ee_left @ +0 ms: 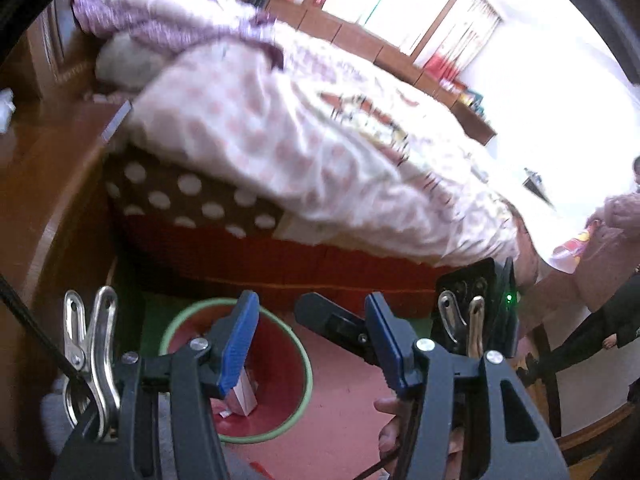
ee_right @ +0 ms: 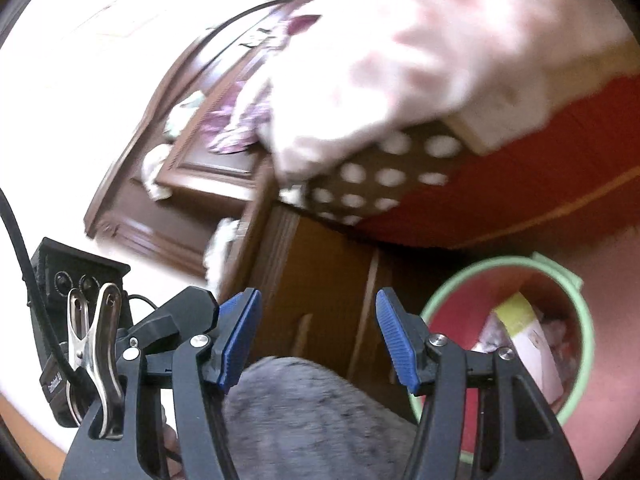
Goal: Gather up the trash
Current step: 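Raise the open right gripper and move it to the clear plastic bag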
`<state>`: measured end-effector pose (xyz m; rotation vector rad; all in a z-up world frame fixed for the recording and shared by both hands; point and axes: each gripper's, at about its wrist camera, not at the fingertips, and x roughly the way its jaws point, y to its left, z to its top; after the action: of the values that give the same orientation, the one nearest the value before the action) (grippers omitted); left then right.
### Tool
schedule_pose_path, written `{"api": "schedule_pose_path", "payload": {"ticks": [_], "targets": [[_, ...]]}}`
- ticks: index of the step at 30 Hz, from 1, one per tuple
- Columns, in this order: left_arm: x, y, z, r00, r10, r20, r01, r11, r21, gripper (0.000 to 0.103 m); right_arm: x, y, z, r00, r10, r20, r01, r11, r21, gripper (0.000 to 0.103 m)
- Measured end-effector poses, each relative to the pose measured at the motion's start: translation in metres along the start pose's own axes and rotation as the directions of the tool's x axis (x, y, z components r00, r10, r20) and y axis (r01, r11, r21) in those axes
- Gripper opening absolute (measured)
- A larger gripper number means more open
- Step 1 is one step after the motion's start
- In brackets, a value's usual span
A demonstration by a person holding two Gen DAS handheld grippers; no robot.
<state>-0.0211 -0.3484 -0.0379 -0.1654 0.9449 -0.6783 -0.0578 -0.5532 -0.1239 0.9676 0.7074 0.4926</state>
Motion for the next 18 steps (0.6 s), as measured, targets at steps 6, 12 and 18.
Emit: {"api": "schedule_pose_path", "payload": {"ticks": [6,12,18], "targets": [[-0.071,0.012,0.003,0.992,-0.003,0.13,0.003,1.0,-0.001,0.059,0.006,0.066,-0.005,0.996,0.084,-0.011,-0.084,0.991,-0.108,0.062],[-0.14,0.044,0.008,0.966,0.042,0.253,-0.033,0.999,-0.039,0.059,0.034,0.123,-0.01,0.989,0.143,-0.04,-0.148,0.971,-0.186,0.062],[-0.188,0.099,0.01,0.939,0.111,0.325,-0.063,0.986,-0.156,0.059,0.071,0.167,-0.012,0.98,0.165,-0.114,-0.189,0.95,-0.248,0.062]]}}
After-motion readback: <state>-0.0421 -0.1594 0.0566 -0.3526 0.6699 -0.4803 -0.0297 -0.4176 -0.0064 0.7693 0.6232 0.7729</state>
